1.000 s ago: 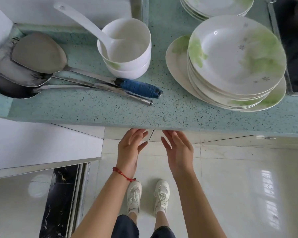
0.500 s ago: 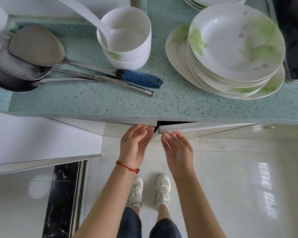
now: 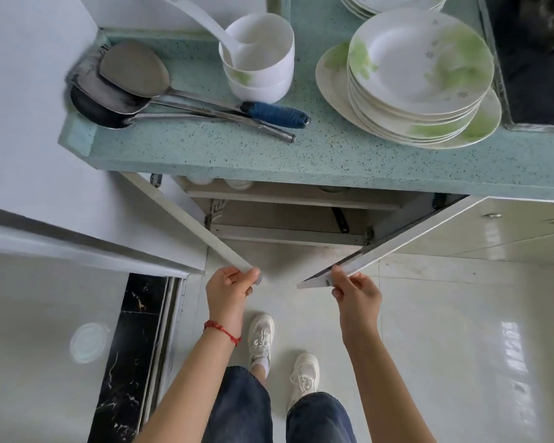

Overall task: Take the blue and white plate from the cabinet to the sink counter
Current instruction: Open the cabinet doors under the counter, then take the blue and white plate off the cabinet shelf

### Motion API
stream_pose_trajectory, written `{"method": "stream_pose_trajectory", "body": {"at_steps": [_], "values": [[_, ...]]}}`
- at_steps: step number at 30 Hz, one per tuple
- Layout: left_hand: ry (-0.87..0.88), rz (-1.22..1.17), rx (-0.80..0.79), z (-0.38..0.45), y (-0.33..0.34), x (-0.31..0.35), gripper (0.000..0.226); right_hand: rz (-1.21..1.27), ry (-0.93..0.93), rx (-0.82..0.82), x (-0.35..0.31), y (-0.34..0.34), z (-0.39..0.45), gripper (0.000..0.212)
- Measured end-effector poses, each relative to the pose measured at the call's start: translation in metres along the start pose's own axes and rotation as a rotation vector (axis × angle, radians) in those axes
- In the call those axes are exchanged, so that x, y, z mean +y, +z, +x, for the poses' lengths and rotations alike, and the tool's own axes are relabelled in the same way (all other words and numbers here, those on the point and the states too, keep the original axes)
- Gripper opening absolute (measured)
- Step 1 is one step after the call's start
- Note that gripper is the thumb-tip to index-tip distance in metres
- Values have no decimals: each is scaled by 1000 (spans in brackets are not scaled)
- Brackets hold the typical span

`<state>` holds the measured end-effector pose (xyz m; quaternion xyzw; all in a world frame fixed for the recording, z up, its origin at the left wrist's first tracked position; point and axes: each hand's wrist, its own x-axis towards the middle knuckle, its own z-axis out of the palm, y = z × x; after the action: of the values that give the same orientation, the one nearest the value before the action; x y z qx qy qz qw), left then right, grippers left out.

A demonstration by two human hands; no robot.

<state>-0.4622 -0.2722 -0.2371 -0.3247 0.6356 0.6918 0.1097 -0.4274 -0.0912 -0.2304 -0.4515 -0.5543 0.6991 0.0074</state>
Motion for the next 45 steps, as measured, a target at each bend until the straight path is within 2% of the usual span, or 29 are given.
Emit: {"method": "stream_pose_trajectory", "body": {"at_steps": [7, 10, 14, 19, 25, 29, 32, 33, 35, 37, 41, 45], "values": [[120, 197, 94, -24, -50, -14, 22, -120, -50, -11, 8, -51, -18, 27], [157, 266, 131, -31, -69, -16, 12, -186, -82, -4, 11, -67, -24, 19], [179, 284, 219, -43, -92, -17, 15, -250, -112, 41, 16, -95, -33, 13], [179, 386, 295, -54, -119, -17, 12, -261, -143, 130, 21, -134, -43, 8], [222, 530, 345, -61, -160, -17, 25, -271, -176, 302, 27, -176, -52, 7], [295, 631, 369, -63, -182, -12, 25, -276, -196, 405, 32, -197, -53, 21], [411, 777, 389, -71, -191, -11, 22, -228, -186, 459, 37, -208, -60, 12], [471, 852, 388, -75, -191, -12, 23, -206, -181, 473, 37, -207, -67, 15], [598, 986, 322, -84, -187, -17, 28, -262, -176, 488, 39, -202, -84, 29], [683, 1069, 189, -95, -176, -20, 35, -426, -219, 467, 41, -191, -105, 34], [846, 1255, -37, -120, -146, -24, 43, -685, -406, 232, 47, -159, -141, 41], [915, 1382, -116, -131, -119, -23, 46, -976, -539, 73, 43, -142, -144, 45]]}}
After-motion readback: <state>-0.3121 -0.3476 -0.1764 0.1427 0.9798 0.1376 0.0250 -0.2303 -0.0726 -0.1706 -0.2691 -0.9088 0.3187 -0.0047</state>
